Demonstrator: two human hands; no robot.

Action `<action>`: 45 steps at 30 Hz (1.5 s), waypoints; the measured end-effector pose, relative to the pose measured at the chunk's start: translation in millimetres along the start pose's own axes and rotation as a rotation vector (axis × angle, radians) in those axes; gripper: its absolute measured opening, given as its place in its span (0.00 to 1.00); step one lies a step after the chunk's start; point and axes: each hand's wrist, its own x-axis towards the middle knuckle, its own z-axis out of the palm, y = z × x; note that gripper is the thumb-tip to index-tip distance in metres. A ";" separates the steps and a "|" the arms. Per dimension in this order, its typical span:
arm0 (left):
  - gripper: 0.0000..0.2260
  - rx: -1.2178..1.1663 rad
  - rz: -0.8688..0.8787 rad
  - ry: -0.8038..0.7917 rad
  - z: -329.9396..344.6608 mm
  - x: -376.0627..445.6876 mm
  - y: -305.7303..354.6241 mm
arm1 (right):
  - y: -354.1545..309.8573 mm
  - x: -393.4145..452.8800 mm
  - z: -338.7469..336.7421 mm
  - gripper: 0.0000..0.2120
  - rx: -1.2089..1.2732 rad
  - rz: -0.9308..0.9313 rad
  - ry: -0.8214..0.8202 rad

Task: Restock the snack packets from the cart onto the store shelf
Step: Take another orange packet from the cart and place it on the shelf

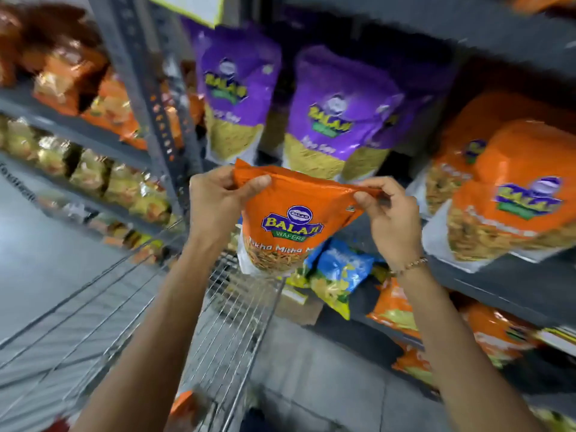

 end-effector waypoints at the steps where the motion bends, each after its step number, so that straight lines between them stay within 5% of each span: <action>1: 0.06 0.003 0.021 -0.028 8.0 4.3 7.9 | -4.8 -0.3 -11.9 0.08 0.008 0.000 0.046; 8: 0.05 0.010 0.165 -0.316 152.5 1.9 73.0 | -19.4 -24.6 -157.2 0.10 -0.006 -0.027 0.633; 13: 0.05 -0.031 0.225 -0.445 255.2 -37.8 105.3 | -8.0 -47.2 -259.2 0.08 -0.015 -0.024 0.826; 25: 0.17 0.490 0.477 -0.520 430.9 -111.0 131.5 | 74.8 -58.4 -427.7 0.06 0.036 0.156 0.861; 35: 0.18 0.986 0.628 -0.562 507.0 -118.9 142.8 | 117.4 -30.4 -480.4 0.10 0.016 0.201 0.809; 45: 0.15 1.054 0.641 -0.505 525.7 -115.6 129.6 | 139.9 -20.8 -491.5 0.18 -0.008 0.206 0.747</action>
